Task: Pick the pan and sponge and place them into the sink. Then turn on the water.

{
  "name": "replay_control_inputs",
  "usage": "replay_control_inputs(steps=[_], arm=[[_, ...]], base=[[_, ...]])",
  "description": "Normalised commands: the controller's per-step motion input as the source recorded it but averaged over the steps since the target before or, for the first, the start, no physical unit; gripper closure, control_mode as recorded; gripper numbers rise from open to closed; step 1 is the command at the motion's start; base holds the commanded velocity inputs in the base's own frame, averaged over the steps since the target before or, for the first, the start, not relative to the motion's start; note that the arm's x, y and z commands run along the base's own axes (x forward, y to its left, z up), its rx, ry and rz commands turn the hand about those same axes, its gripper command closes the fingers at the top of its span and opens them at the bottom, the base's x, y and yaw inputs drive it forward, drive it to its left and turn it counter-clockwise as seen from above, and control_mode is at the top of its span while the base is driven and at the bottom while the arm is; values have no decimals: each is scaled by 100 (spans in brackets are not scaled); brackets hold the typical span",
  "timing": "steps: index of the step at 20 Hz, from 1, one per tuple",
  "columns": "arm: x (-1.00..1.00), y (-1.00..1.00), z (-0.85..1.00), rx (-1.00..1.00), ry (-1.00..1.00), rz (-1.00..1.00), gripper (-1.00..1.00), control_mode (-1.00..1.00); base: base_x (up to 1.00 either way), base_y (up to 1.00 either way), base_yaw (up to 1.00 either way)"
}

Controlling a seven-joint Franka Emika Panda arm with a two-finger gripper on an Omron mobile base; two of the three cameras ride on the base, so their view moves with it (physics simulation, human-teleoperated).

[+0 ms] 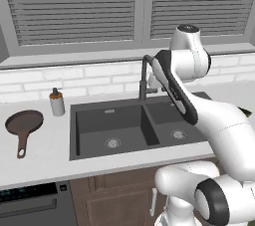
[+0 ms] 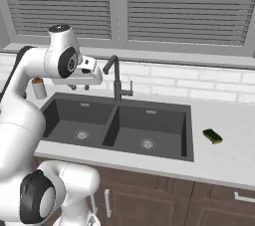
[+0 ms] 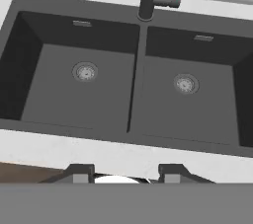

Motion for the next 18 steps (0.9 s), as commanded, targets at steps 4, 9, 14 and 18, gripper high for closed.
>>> replay_control_inputs(steps=[4, 9, 14, 18], arm=[[36, 61, -13, -2, 0, -3, -100, -100], [43, 100, -33, -4, -1, -9, -100, -100], [20, 100, -31, 0, 0, -1, -100, -100], [-2, 71, -24, 0, 0, 0, -100, -100]], base=[[0, 0, 0], [0, 0, 0], [0, 0, 0], [0, 0, 0]])
